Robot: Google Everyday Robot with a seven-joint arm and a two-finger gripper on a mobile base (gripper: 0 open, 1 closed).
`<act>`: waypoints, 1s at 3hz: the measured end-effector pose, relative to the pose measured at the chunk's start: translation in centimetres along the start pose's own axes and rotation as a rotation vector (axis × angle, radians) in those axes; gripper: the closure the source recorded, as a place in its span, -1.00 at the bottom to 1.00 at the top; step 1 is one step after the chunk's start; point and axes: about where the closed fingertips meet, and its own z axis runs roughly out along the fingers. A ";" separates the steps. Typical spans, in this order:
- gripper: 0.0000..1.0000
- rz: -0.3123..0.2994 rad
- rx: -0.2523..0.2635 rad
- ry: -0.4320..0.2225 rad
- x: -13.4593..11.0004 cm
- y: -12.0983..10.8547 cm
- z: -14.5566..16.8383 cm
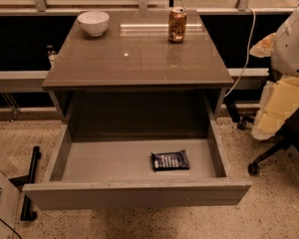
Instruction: Pick rxbar blueberry from top drawer and place on counter
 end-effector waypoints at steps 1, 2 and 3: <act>-1.00 -0.013 -0.011 -0.082 -0.6 0.0 1.7; -1.00 -0.013 -0.020 -0.186 -0.7 -0.5 4.0; -1.00 -0.034 -0.065 -0.272 -0.9 -1.5 7.6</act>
Offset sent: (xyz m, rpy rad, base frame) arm 0.0416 0.0169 -0.0646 0.3377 -0.0620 0.1041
